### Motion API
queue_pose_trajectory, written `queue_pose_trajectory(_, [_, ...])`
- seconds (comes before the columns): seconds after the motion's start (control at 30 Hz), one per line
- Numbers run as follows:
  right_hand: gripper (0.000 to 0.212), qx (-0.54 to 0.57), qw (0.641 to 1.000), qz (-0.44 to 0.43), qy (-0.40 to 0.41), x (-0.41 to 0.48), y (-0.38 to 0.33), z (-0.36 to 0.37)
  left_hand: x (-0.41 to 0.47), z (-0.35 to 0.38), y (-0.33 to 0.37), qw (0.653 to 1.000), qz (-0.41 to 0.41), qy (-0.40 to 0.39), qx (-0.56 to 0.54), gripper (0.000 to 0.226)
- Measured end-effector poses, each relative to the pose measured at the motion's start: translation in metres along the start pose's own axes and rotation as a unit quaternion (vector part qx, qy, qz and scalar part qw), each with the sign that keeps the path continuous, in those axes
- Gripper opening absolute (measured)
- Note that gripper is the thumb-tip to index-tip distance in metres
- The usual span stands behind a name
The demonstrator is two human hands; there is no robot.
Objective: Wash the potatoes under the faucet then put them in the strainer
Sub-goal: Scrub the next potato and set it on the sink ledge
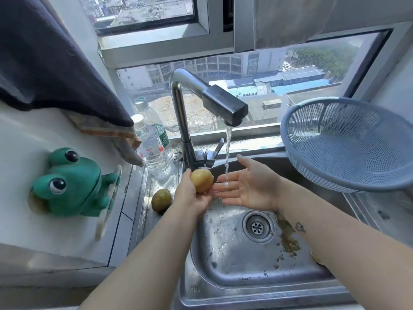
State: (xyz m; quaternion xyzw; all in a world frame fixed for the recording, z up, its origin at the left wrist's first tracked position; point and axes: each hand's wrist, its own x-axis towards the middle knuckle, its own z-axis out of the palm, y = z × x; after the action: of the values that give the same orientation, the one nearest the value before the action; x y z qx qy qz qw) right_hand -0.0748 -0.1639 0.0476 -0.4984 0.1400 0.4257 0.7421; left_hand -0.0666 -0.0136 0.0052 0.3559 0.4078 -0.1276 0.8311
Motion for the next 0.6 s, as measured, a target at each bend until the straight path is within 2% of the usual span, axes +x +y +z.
queue_pose_trajectory(0.13, [0.065, 0.002, 1.000, -0.023, 0.017, -0.002, -0.002, 0.005, -0.001, 0.000, 0.001, 0.999, 0.004, 0.001, -0.038, 0.052])
queue_pose_trajectory(0.27, [0.049, -0.063, 0.993, -0.076, 0.062, 0.001, 0.003, 0.016, -0.006, -0.004, -0.001, 0.999, -0.012, -0.016, -0.037, 0.047])
queue_pose_trajectory(0.3, [0.046, -0.124, 0.982, -0.107, 0.091, 0.001, 0.005, 0.017, -0.007, -0.004, -0.002, 0.999, -0.018, -0.019, -0.036, 0.043])
queue_pose_trajectory(0.37, [0.037, -0.282, 0.932, -0.174, 0.145, 0.000, 0.009, 0.016, -0.012, -0.003, -0.004, 0.999, -0.031, -0.040, -0.021, 0.032])
queue_pose_trajectory(0.4, [0.033, -0.338, 0.906, -0.206, 0.152, 0.000, 0.012, 0.015, -0.015, -0.001, -0.006, 0.998, -0.041, -0.054, -0.013, 0.028])
queue_pose_trajectory(0.43, [0.032, -0.356, 0.895, -0.222, 0.152, 0.002, 0.015, 0.012, -0.017, 0.000, -0.009, 0.996, -0.053, -0.066, -0.002, 0.027])
queue_pose_trajectory(0.5, [0.027, -0.314, 0.909, -0.225, 0.157, 0.010, 0.020, 0.004, -0.022, 0.006, -0.015, 0.994, -0.068, -0.087, 0.024, 0.027])
queue_pose_trajectory(0.6, [0.029, -0.147, 0.955, -0.206, 0.156, 0.020, 0.028, 0.003, -0.030, 0.020, -0.026, 0.990, -0.052, -0.114, 0.064, 0.024])
